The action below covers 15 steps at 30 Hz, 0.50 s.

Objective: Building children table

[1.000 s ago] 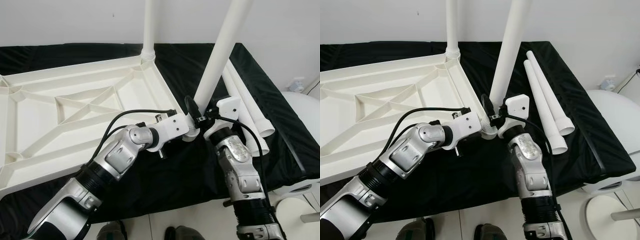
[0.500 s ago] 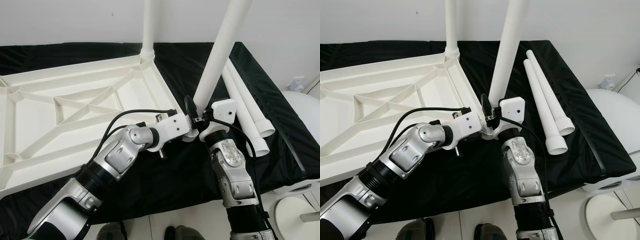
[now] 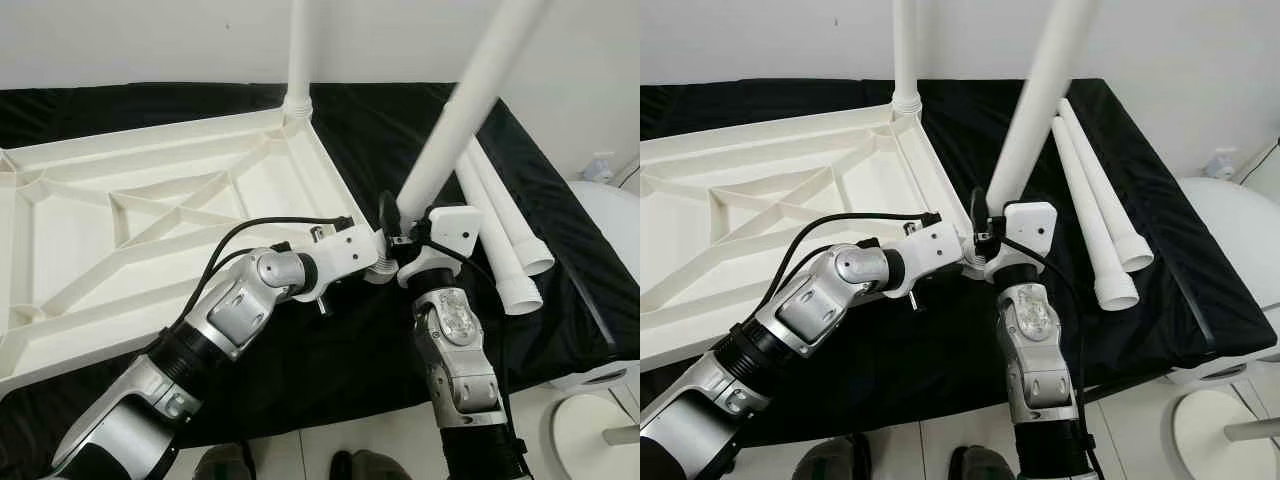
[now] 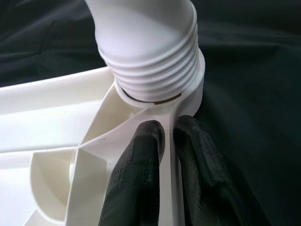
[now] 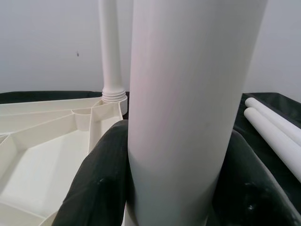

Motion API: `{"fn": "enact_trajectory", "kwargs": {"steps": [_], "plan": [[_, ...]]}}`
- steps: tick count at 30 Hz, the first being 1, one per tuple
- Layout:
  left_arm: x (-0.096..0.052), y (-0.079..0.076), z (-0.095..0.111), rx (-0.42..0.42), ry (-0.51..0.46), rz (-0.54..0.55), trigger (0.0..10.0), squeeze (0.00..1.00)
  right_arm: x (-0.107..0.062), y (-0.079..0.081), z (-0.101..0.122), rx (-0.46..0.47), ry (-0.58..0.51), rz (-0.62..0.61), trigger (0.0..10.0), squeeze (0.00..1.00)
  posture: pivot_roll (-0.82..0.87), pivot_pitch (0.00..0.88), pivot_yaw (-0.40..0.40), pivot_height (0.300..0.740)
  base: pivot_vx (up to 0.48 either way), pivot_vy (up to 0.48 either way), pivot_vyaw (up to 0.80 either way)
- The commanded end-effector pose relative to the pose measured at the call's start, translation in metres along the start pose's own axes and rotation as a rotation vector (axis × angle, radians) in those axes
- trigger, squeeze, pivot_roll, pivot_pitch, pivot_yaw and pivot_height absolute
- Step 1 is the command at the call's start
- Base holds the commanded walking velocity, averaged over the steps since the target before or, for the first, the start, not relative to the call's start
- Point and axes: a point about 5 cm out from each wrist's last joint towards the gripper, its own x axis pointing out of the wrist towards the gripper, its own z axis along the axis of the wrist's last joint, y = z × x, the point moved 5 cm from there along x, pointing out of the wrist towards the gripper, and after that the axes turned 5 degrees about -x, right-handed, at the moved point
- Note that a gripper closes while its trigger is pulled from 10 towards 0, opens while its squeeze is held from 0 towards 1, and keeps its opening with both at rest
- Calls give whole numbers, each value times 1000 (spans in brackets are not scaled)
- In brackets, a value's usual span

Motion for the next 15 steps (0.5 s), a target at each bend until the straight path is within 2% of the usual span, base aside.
{"fn": "enact_trajectory", "kwargs": {"steps": [1, 6, 11, 15], "plan": [[0, -6, 0, 13, 12, -39, 10000, 0, -16, -21, -49, 6, 214, -102, 10000, 0, 31, 104, -28, 740, 0, 0, 0], [0, -6, 0, 15, 12, -41, 10000, 0, -17, -26, -50, -10, 223, -139, 10000, 0, 30, 99, -26, 740, 0, 0, 0], [0, -5, 1, 18, 11, -41, 10000, 0, -18, -26, -46, -62, 208, -148, 10000, 0, 31, 96, -25, 740, 0, 0, 0], [0, -5, 1, 19, 11, -39, 10000, 0, -19, -25, -45, -68, 204, -154, 10000, 0, 32, 97, -25, 740, 0, 0, 0]]}}
